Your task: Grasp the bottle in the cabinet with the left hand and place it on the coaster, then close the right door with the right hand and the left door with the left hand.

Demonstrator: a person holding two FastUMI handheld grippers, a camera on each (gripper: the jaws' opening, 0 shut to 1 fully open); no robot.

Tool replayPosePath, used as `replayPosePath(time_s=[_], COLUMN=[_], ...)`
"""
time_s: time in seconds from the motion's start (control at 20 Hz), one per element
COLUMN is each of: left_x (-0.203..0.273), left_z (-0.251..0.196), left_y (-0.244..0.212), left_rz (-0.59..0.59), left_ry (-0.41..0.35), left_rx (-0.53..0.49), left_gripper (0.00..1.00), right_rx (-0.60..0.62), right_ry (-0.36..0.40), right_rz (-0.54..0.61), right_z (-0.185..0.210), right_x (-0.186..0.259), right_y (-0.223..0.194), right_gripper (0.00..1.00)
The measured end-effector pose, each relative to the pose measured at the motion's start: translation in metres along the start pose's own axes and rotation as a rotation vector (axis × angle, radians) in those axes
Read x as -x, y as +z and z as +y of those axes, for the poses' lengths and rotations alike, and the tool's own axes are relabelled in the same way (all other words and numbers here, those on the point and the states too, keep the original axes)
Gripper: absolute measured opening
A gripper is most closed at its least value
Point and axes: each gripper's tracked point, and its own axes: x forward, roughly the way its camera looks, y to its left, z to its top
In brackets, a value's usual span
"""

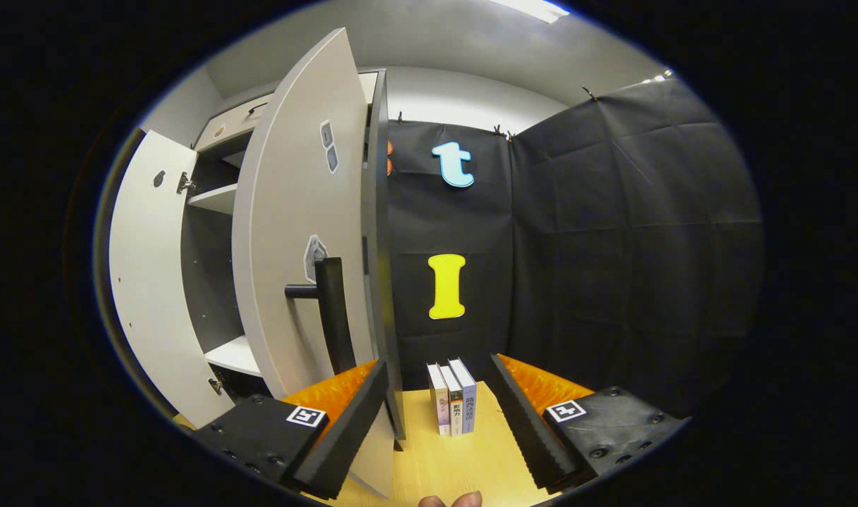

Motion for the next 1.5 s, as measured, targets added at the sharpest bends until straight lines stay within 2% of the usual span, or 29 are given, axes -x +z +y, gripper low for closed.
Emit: replayPosePath(time_s=[0.4,0.65,0.85,1.1,1.5], left_x=[-0.006,-0.009,-0.012,-0.019,-0.05], left_z=[0.01,0.016,0.022,0.029,0.037], left_y=[0.0,0.002,0.002,0.003,0.012], left_rz=[-0.006,-0.012,-0.017,-0.017,-0.029], left_ry=[0.005,0.008,0.013,0.018,0.001], left_rx=[0.008,-0.001,-0.002,0.002,-0.012], left_gripper=[0.95,0.93,0.95,0.95,0.95], right_rx=[-0.012,-0.029,-0.043,-0.051,-0.04], right_ry=[0.129,0.182,0.222,0.23,0.207], right_rz=[0.013,0.026,0.031,0.031,0.027], right_z=[0.075,0.118,0.154,0.185,0.204], right_x=[0.0,-0.011,-0.026,-0.046,-0.061], right_y=[-0.008,-0.013,-0.015,-0.019,-0.021], right_gripper=[0.98,0.98,0.98,0.98,0.98])
